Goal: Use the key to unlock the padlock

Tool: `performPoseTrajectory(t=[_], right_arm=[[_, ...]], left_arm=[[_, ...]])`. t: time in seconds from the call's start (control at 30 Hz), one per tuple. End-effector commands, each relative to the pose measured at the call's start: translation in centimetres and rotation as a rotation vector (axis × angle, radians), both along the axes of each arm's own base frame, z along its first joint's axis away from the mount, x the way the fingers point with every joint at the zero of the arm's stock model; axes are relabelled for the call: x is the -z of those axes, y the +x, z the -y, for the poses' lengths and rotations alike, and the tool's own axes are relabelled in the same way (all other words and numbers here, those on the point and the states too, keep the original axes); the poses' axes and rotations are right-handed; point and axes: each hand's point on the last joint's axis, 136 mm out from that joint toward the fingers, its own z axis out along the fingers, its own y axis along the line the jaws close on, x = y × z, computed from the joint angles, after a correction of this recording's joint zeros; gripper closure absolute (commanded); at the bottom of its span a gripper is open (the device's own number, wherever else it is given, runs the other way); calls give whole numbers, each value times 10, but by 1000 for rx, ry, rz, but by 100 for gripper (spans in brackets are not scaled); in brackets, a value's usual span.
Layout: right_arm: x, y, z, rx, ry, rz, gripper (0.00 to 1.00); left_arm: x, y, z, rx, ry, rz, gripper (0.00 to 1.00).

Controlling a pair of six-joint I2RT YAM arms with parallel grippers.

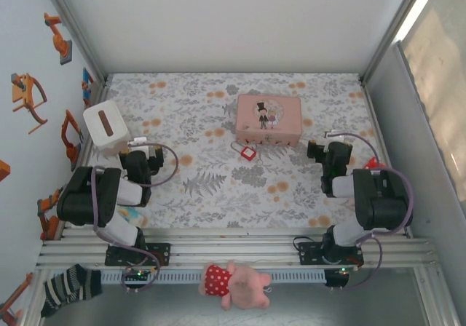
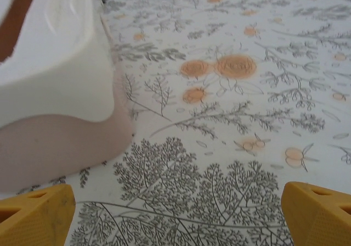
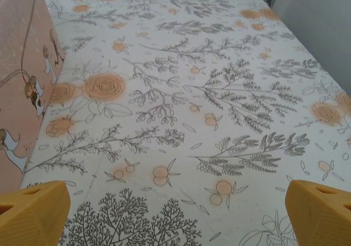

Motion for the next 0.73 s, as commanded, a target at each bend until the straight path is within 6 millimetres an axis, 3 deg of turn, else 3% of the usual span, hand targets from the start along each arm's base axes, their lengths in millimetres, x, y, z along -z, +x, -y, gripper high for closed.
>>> performPoseTrajectory(t=[0.0,0.13,0.7], right_arm=[[-16,11,5,29,22,55,1],[-16,11,6,27,33,52,0],[-16,11,6,25,33,50,0]], left_arm=[[-32,26,0,10,-31,74,4],[-29,33,-15,-35,-91,37,4],[-28,33,-15,-35,-94,25,4]])
